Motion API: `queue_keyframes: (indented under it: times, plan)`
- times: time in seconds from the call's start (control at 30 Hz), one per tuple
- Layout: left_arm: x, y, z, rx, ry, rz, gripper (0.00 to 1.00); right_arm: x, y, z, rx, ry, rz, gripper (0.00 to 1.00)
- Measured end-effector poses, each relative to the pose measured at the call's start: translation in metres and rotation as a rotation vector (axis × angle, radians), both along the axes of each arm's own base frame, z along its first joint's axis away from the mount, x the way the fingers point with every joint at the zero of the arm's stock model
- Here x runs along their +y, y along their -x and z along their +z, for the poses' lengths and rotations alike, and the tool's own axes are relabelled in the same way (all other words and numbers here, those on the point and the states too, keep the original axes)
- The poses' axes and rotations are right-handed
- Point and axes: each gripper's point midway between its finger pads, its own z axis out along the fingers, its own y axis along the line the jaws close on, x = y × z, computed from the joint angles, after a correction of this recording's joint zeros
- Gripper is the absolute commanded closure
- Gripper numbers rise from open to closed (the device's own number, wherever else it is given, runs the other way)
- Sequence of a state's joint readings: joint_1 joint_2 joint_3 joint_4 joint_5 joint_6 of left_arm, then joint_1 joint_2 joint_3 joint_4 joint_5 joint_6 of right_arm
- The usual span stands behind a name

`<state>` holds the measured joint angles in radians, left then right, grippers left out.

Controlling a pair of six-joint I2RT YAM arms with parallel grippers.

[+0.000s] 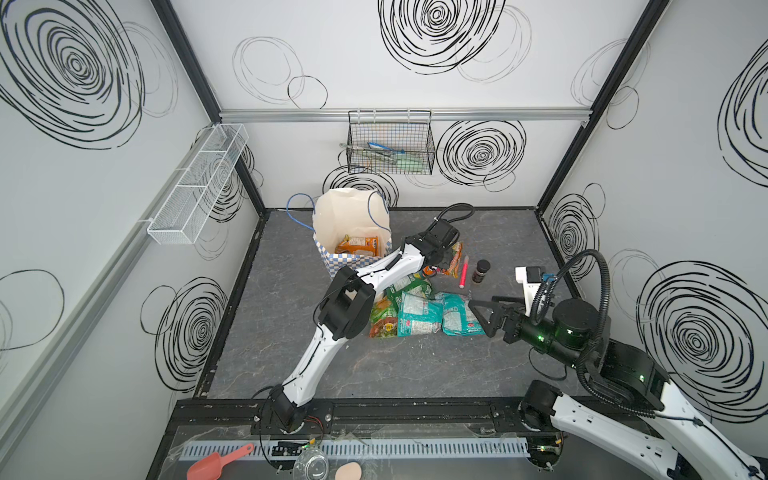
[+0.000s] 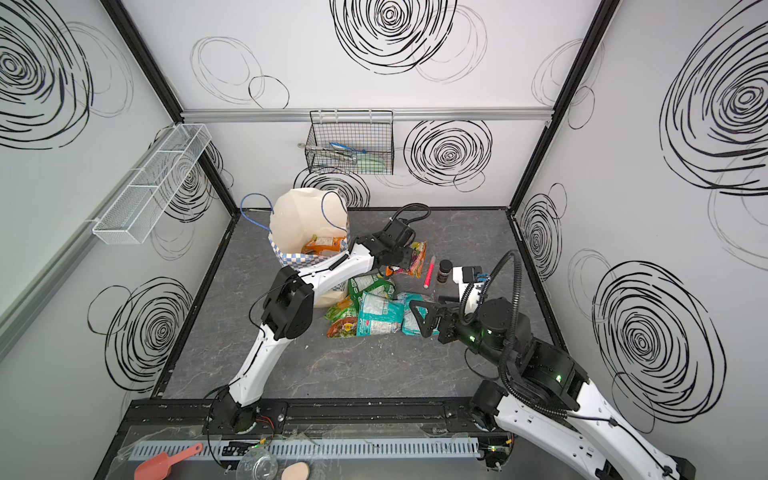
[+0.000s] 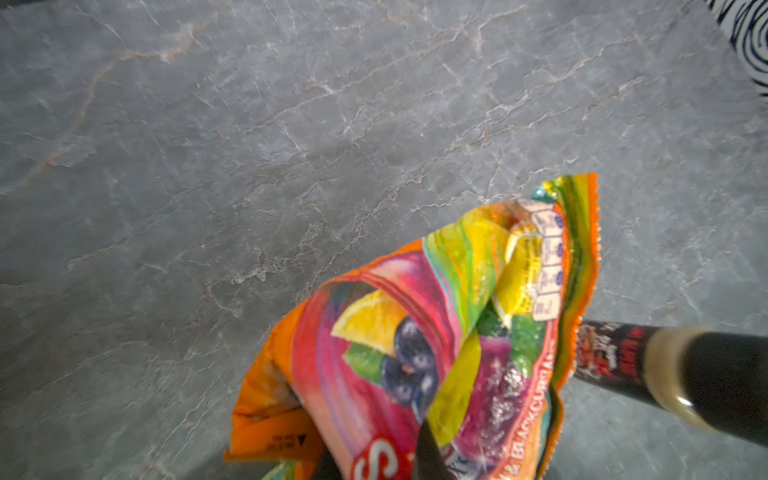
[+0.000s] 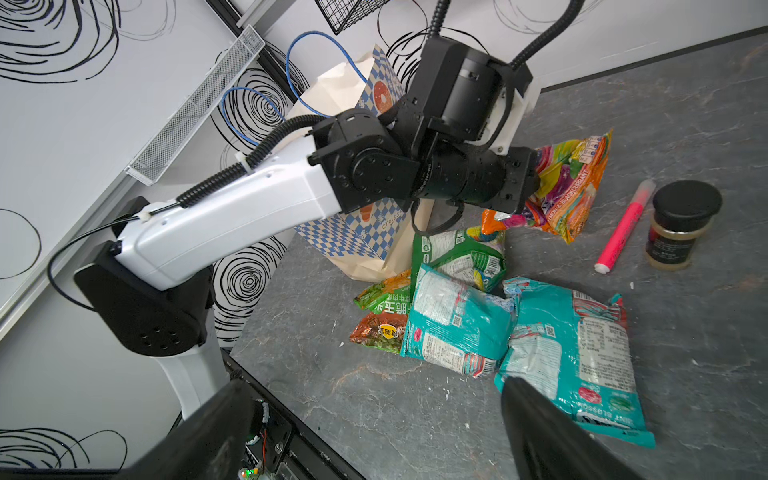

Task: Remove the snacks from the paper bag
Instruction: 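Lower the colourful candy packet near the pink marker and open the left gripper, then move the left gripper back over and down into the bag opening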

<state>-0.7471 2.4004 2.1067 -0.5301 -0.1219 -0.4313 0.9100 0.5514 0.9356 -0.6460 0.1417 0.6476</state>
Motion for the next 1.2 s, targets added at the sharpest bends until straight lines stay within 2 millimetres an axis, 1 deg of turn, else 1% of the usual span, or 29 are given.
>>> queue_keyframes:
  times: [0.1,0.17,0.3,0.43,0.53,0.63,0.73,0.8,0.87,0.9,0.93,1.0,1.07,1.1,1.17,1.2]
  plan:
    - [0.002,0.001,-0.015,0.04,0.003,-0.009,0.7,-0.001,0.0,-0.001,0.002,0.004,-0.003,0.03]
    - [0.0,0.001,-0.015,0.049,0.014,-0.015,0.66,-0.002,0.001,-0.001,0.001,0.003,-0.004,0.03]
    - [-0.007,-0.001,-0.002,0.03,0.045,-0.028,0.55,-0.002,0.001,-0.001,0.001,0.003,-0.004,0.03]
    - [-0.011,0.001,0.012,0.011,0.058,-0.042,0.51,-0.002,0.001,-0.001,0.001,0.003,-0.004,0.03]
    - [-0.014,0.005,0.037,-0.024,0.077,-0.057,0.49,-0.002,0.001,-0.001,0.001,0.003,-0.004,0.03]
    - [-0.019,0.012,0.083,-0.093,0.115,-0.074,0.44,-0.002,0.001,-0.001,0.001,0.004,-0.004,0.03]
    - [-0.022,0.028,0.15,-0.196,0.168,-0.1,0.34,-0.001,0.0,-0.002,0.004,0.008,-0.004,0.03]
    - [-0.021,0.044,0.204,-0.286,0.212,-0.118,0.27,0.0,0.0,-0.003,0.008,0.012,-0.003,0.03]
    - [-0.017,0.063,0.256,-0.377,0.257,-0.137,0.22,0.0,-0.001,-0.004,0.01,0.014,-0.003,0.03]
    - [-0.013,0.074,0.286,-0.431,0.289,-0.144,0.2,0.0,-0.001,-0.004,0.01,0.014,-0.002,0.03]
    - [-0.009,0.084,0.31,-0.477,0.317,-0.151,0.18,0.0,-0.001,-0.004,0.01,0.014,-0.002,0.03]
    - [0.006,0.106,0.358,-0.568,0.372,-0.158,0.16,0.001,-0.001,-0.003,0.009,0.013,-0.001,0.03]
    - [0.025,0.12,0.391,-0.64,0.409,-0.146,0.13,0.001,-0.001,-0.004,0.009,0.014,0.0,0.03]
    - [0.038,0.125,0.404,-0.677,0.418,-0.133,0.12,0.002,-0.001,-0.004,0.011,0.014,0.0,0.03]
    - [0.061,0.133,0.42,-0.731,0.422,-0.103,0.1,0.003,-0.002,-0.005,0.014,0.017,0.002,0.03]
    - [0.073,0.136,0.424,-0.754,0.413,-0.084,0.09,0.004,-0.002,-0.005,0.015,0.019,0.003,0.03]
